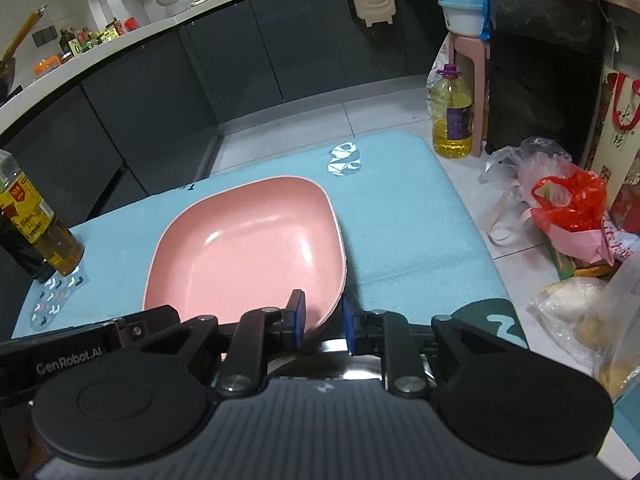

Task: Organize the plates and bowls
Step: 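Carry the pink dish with both grippers and lower it onto the green plate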

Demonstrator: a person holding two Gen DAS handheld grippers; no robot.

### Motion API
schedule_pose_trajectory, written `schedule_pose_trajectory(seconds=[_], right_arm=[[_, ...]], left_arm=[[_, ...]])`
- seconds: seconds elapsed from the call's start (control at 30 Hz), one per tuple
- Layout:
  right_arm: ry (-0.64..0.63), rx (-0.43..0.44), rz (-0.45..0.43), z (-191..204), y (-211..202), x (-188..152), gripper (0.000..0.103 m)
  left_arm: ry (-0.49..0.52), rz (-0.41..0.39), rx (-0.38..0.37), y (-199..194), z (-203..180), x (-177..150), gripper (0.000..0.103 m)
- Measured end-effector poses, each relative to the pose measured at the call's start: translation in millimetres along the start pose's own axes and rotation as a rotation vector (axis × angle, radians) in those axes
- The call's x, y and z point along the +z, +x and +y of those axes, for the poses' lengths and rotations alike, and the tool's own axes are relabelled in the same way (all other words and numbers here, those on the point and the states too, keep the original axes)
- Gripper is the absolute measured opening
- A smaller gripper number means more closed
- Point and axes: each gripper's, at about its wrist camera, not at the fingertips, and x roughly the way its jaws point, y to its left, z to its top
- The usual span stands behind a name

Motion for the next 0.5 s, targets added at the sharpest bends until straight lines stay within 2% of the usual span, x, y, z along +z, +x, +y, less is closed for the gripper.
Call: schedule_pose_trajectory(seconds=[0.27, 0.5], right_arm=[[0.017, 0.028, -0.044, 7.0, -28.1, 1.4, 0.018], [0.014, 0.066, -0.06, 23.0, -52.3, -4.5, 0.018]], left_arm=[[0.021, -0.061, -0.006, -37.0, -1.1, -0.4, 0.016], [-0.001, -0.089, -0.013, -73.2, 10.6, -10.0, 0.016]])
